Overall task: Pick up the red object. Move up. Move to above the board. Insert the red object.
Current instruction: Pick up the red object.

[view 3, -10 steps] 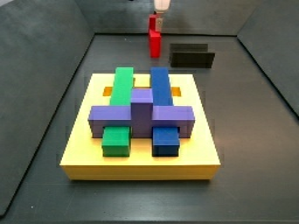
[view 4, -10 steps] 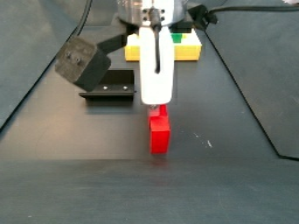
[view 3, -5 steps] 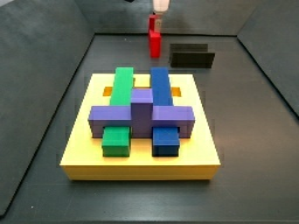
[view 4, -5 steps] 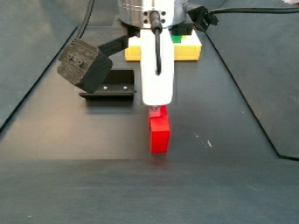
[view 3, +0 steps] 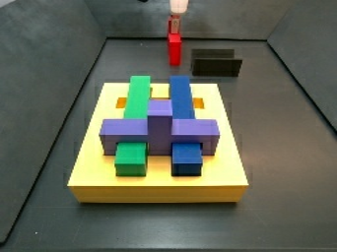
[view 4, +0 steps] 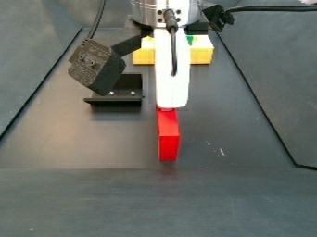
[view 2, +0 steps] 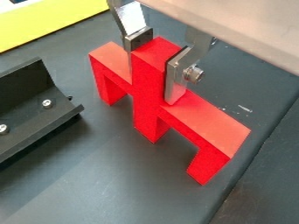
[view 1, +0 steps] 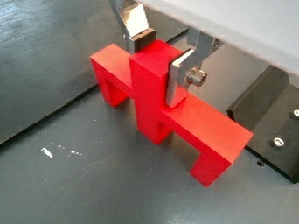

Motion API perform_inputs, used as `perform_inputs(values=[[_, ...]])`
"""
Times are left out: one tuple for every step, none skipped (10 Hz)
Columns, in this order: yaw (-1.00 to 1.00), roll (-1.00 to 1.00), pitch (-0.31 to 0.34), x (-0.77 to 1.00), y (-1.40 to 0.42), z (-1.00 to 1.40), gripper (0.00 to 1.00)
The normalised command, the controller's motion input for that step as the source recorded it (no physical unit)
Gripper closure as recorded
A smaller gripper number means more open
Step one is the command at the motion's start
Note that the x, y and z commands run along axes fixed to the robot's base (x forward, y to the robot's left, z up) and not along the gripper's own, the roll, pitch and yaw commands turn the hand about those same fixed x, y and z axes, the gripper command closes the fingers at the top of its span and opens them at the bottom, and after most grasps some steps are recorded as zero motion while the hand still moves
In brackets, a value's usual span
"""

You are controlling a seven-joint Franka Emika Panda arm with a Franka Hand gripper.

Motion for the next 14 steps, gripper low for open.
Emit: perform_inputs(values=[[0.00,0.00,0.000,0.00,0.00,0.00,1.00],[0.00,0.00,0.000,0.00,0.00,0.00,1.00],[0.00,0.00,0.000,0.00,0.00,0.00,1.00],[0.00,0.00,0.000,0.00,0.00,0.00,1.00],[0.00,0.00,0.000,0.00,0.00,0.00,1.00],[0.00,0.00,0.000,0.00,0.00,0.00,1.00],[0.00,0.00,0.000,0.00,0.00,0.00,1.00],[0.00,0.00,0.000,0.00,0.00,0.00,1.00],[0.00,0.00,0.000,0.00,0.00,0.00,1.00],[0.00,0.00,0.000,0.00,0.00,0.00,1.00],[0.00,0.00,0.000,0.00,0.00,0.00,1.00],[0.00,0.00,0.000,0.00,0.00,0.00,1.00],[0.00,0.00,0.000,0.00,0.00,0.00,1.00],[0.00,0.00,0.000,0.00,0.00,0.00,1.00]])
